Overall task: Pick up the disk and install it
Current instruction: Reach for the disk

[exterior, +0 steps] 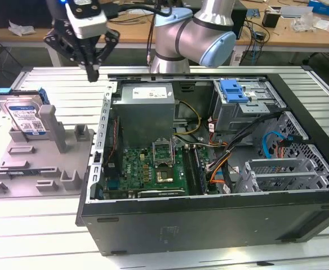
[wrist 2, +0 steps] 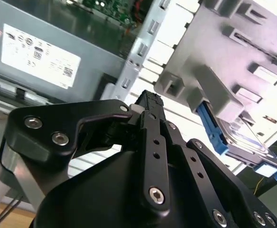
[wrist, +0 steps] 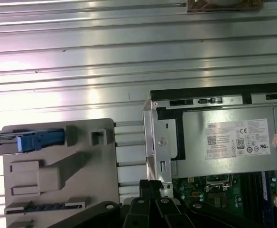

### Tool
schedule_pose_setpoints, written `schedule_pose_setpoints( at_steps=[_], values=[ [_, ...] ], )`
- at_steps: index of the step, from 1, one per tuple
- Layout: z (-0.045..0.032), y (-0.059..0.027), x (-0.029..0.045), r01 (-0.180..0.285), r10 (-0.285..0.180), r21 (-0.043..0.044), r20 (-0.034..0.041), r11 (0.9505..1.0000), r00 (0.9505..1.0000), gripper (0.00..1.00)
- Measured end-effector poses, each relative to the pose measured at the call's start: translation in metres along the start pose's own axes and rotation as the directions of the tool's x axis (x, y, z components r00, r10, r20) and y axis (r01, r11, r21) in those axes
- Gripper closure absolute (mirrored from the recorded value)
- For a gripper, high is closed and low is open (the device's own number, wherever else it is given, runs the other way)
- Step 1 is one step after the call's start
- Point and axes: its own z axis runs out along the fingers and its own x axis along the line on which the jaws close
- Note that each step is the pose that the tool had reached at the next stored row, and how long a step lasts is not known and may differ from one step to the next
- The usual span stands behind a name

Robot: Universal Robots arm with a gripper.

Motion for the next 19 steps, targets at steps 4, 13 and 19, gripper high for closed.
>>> schedule_pose_setpoints(
  at_steps=[4,13,19],
  values=[
    [0.0003,0.0027,0.0165,0.0,0.0,0.0,0.0,1.0,1.0,0.89],
    [0.0012,0.0129,0.0659,0.0,0.0,-0.0001,0.0,1.0,1.0,0.89],
    [0.002,0.0221,0.1004,0.0,0.0,0.0,0.0,1.0,1.0,0.89]
  ],
)
